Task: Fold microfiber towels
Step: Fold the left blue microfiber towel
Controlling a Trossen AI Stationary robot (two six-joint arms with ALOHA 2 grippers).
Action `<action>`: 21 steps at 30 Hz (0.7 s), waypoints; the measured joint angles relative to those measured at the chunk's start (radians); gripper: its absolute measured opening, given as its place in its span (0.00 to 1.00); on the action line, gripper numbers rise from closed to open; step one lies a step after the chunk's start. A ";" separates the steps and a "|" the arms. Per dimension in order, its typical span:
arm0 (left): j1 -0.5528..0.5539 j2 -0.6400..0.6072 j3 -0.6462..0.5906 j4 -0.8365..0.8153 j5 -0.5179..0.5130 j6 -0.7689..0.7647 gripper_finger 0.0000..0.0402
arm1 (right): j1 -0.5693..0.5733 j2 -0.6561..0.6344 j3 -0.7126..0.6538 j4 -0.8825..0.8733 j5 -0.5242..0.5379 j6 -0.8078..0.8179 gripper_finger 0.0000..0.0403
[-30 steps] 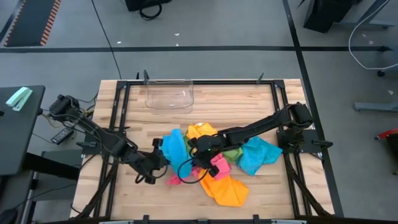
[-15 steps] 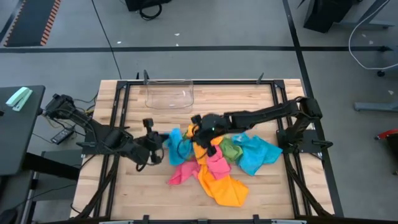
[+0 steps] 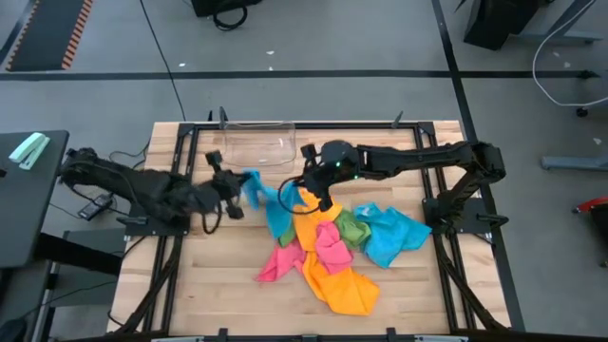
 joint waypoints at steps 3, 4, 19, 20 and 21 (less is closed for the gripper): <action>0.068 -0.024 0.013 0.055 0.000 0.073 0.04 | -0.034 -0.033 0.000 0.021 0.001 -0.018 0.02; 0.091 -0.026 0.013 0.082 0.003 0.107 0.05 | -0.045 -0.047 0.000 0.022 0.002 -0.028 0.02; 0.556 0.191 0.015 0.733 0.644 0.364 0.04 | -0.195 -0.231 0.000 -0.249 0.144 -0.009 0.02; 0.579 0.220 0.015 0.760 0.665 0.362 0.05 | -0.211 -0.235 0.000 -0.257 0.149 0.004 0.02; 0.598 0.250 0.015 0.789 0.684 0.360 0.06 | -0.226 -0.235 0.000 -0.261 0.150 0.017 0.02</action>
